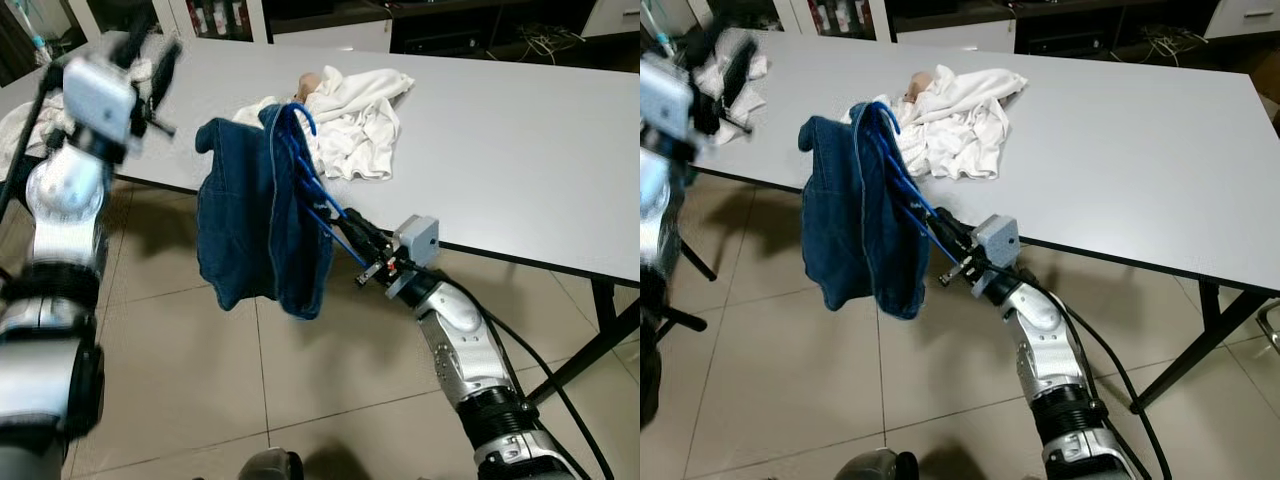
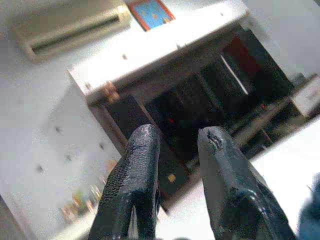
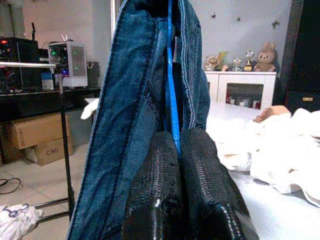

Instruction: Hang hanger

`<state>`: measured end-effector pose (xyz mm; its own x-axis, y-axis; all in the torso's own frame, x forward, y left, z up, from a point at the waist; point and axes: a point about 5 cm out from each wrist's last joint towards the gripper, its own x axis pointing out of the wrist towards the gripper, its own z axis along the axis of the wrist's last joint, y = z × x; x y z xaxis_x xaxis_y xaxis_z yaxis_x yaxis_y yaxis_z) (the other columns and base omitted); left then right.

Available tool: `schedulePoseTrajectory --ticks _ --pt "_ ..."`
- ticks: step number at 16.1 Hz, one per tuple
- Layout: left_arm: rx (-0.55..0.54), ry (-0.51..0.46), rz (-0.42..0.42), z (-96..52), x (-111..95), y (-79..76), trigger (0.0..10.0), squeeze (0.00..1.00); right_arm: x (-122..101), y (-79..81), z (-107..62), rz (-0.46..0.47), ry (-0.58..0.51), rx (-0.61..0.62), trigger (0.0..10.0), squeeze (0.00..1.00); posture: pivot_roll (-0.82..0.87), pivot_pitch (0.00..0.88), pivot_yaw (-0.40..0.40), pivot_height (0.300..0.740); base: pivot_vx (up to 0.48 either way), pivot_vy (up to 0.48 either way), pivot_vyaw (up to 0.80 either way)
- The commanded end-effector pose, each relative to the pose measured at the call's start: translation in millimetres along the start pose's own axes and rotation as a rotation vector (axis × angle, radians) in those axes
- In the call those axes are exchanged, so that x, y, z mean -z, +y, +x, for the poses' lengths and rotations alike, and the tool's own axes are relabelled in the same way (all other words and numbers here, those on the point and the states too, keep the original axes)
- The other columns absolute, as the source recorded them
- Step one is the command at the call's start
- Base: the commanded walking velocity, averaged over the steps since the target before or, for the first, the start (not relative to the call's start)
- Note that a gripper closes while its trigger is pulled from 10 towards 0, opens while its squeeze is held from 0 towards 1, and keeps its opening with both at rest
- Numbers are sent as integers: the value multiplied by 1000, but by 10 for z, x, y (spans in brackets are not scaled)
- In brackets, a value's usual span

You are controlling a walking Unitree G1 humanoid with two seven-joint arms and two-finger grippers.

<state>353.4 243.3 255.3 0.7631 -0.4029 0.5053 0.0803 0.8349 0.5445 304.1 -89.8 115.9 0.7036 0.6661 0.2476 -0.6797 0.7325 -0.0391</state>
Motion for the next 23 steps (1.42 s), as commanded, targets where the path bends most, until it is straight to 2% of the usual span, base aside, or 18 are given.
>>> schedulePoseTrajectory --ticks 1,2,3,4,5,6,7,11,12,13,14,16,17,18,19,20,22,23 --pt "7 10 -72 -80 28 35 10000 102 -107 -29 59 -27 -54 0 0 0 5 0 114 740 0 0 0" --pt "41 38 -158 -187 93 7 10000 157 -114 -32 56 -27 -57 -4 0 0 5 0 114 740 0 0 0" --pt "62 49 -193 -231 118 -13 10000 157 -118 -33 56 -26 -60 -7 0 0 5 0 114 740 0 0 0" --pt "142 84 -255 -349 178 -91 10000 549 -141 -37 48 -35 -69 -26 0 0 5 0 114 740 0 0 0" --pt "214 112 -274 -440 213 -159 10000 1000 -160 -51 33 -50 -73 -41 0 0 5 0 114 740 0 0 0" --pt "318 161 -303 -561 258 -251 10000 1000 -188 -90 5 -72 -74 -54 0 0 10 0 107 740 0 0 0" --pt "371 188 -329 -633 276 -286 10000 1000 -208 -121 -13 -87 -75 -60 0 0 11 0 106 740 0 0 0" --pt "308 258 -257 -724 351 -155 10000 1000 -295 -213 -55 -96 -97 -82 0 0 14 0 105 740 0 0 0" --pt "287 277 -248 -743 373 -109 10000 969 -339 -211 -44 -80 -124 -87 0 0 14 0 105 740 0 0 0" --pt "271 278 -259 -745 372 -91 10000 835 -356 -205 -37 -70 -136 -86 0 0 15 0 105 740 0 0 0" --pt "257 278 -265 -742 367 -73 10000 408 -376 -182 -22 -57 -154 -91 0 0 12 0 107 740 0 0 0" --pt "265 291 -198 -742 369 -10 10000 353 -398 -91 -13 -43 -171 -144 0 0 9 0 108 740 0 0 0" --pt "309 298 -127 -727 344 57 10000 439 -399 -65 -36 -61 -159 -182 0 0 10 0 108 740 0 0 0" --pt "339 304 -97 -715 330 85 10000 620 -398 -63 -51 -69 -151 -197 0 0 10 0 108 740 0 0 0" --pt "369 308 -75 -703 316 103 10000 894 -397 -67 -63 -74 -145 -207 0 0 9 0 109 740 0 0 0" --pt "434 313 -49 -678 285 114 10000 1000 -399 -83 -81 -85 -133 -220 0 0 10 0 111 740 0 0 0" --pt "460 300 55 -619 244 127 10000 1000 -398 -69 -91 -96 -116 -260 0 0 12 0 111 740 0 0 0" --pt "462 298 65 -610 245 126 10000 1000 -394 -56 -96 -99 -112 -274 0 0 14 0 110 740 0 0 0"
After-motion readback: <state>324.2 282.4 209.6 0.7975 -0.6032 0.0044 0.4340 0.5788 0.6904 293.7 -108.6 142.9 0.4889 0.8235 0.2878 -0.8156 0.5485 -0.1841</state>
